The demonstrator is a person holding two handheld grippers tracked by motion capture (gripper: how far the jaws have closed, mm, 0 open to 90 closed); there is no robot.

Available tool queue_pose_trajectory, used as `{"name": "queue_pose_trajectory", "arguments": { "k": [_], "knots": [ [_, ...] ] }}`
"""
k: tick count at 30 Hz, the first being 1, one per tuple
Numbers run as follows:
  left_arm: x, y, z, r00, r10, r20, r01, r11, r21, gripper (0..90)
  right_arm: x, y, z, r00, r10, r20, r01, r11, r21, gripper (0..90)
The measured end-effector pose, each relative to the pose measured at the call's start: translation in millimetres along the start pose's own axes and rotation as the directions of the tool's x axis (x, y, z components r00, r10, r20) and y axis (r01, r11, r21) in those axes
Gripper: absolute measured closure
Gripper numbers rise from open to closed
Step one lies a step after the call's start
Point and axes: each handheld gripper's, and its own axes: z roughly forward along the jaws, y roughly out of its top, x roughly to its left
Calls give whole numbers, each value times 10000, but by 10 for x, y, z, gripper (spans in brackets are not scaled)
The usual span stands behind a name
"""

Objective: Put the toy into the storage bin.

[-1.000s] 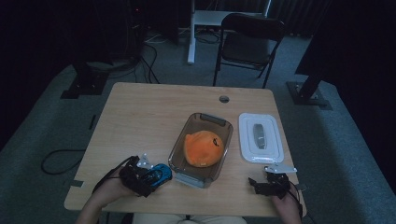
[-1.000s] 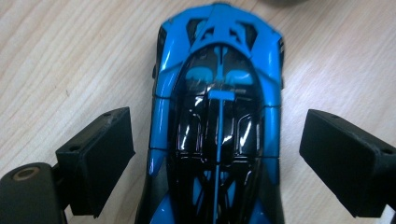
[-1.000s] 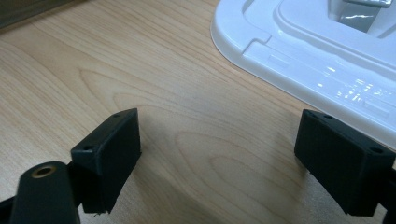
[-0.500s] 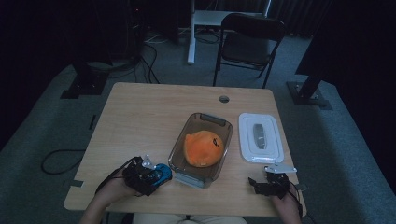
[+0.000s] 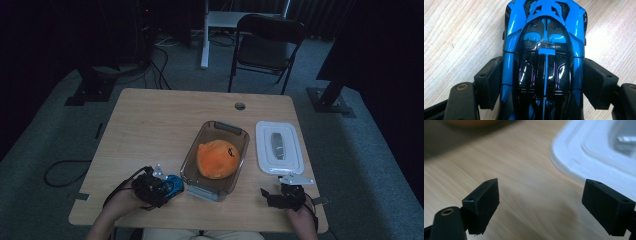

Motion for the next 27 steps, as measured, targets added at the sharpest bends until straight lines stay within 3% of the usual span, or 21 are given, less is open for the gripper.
{"name": "queue_pose_trajectory", "arguments": {
  "k": [3,4,9,13,17,22,27],
  "knots": [
    [13,4,-2,10000,-57,55,56,10000,8,265,61,75,13,9999,86,-129,-90,9995,-304,141],
    [23,6,-4,9999,-69,78,69,10000,21,265,146,154,65,10000,12,-54,-14,9988,-482,141],
    [30,19,-12,10000,-30,47,30,9999,99,266,336,297,230,9988,-242,-435,222,9987,-461,141],
    [48,28,-82,9999,-153,44,154,9997,-177,289,540,378,348,9955,-507,-796,467,9976,-515,140],
    [107,14,-85,9996,-269,-110,270,9996,93,289,703,419,446,9912,-777,-1068,725,9960,-521,139],
    [133,4,-109,9996,-286,-20,286,9995,112,289,788,443,493,9874,-868,-1324,813,9956,-461,138],
    [285,17,-310,9974,-645,-319,641,9978,-151,289,917,546,587,9847,-995,-1428,945,9946,-419,129]
  ]
}}
